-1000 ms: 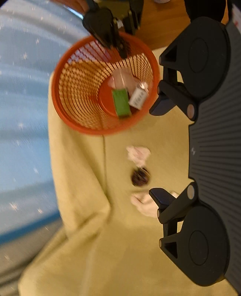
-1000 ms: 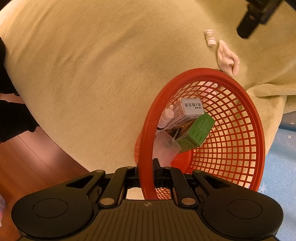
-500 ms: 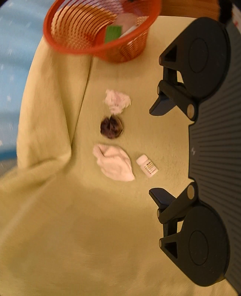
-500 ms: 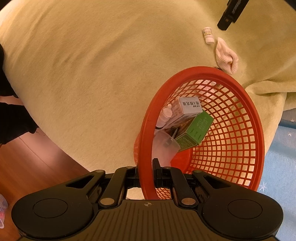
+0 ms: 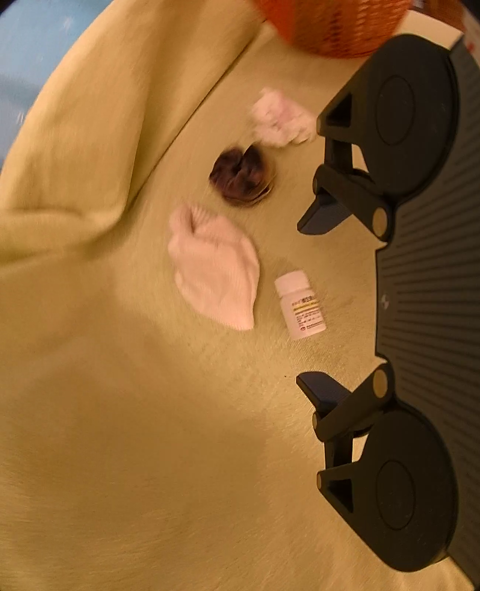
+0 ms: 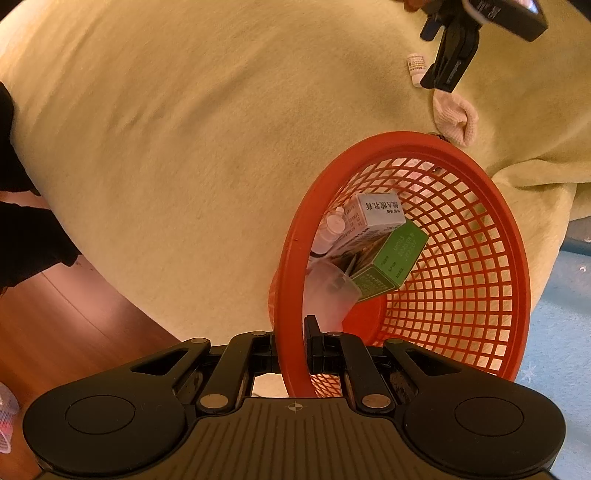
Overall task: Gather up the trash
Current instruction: 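Lower the left gripper onto the white pill bottle and close it, then carry the white pill bottle into the wastebasket and open the left gripper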
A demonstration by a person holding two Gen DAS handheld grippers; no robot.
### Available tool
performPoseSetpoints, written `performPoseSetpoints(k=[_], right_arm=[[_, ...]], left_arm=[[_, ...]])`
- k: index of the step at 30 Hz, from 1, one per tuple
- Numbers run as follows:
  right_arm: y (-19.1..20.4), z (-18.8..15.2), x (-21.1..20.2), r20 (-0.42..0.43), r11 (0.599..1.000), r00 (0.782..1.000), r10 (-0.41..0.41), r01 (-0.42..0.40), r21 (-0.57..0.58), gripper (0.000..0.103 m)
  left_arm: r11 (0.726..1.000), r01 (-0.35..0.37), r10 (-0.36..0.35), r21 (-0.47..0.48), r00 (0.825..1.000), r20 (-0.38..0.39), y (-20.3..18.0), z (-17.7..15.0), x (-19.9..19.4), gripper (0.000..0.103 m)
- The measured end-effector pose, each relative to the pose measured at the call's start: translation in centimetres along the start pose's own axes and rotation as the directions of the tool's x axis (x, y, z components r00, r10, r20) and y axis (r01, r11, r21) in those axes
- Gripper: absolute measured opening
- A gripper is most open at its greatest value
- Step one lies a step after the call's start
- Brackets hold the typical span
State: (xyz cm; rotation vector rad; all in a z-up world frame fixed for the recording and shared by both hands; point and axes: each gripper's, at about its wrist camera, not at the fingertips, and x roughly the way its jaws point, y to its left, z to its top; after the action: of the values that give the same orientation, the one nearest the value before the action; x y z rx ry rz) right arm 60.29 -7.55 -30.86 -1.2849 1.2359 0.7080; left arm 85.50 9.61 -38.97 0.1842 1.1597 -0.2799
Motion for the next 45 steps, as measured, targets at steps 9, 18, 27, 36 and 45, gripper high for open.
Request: performPoseSetpoints(k=[9,18,27,36,45], right_arm=[[-0.2,0.0,0.0,0.004,1.0,1.0,0.014,-0.014,0.008,0.005],[-0.2,0.0,-0.2,0.005,1.0,1.0,0.013,-0.013,0.007,0.005],[0.0,-0.1,-0.2,0.004,1.0,1.0,0.013,-0.013,0.004,0.005],[0.0,-0.1,-0.1,0.003,1.0,1.0,0.005,-0.005,-0.007,0.005],[0.1,0.0,0.0,-0.004,1.0,1.0,-0.002,0.002,-0.013,0.005]], left_arm=[[0.997,-0.017,0.015,-0.076,1.0,-0.021,0.6,0.1,3.5,0.06],[0.996,0.001,-0.003,-0.089,1.0,-0.024,1.2,-0.2,3.8,0.041],[0.999,0.025,-0.025,0.033,1.0,0.001,0.3,-0.7,0.3,0.041],[0.965,0.119,-0.131,0.232,0.991,0.038,-2.7,-0.9,-7.0,0.041],[0.868,0.225,-0.271,0.444,0.962,0.044,-8.2,-0.6,-13.8,0.041]])
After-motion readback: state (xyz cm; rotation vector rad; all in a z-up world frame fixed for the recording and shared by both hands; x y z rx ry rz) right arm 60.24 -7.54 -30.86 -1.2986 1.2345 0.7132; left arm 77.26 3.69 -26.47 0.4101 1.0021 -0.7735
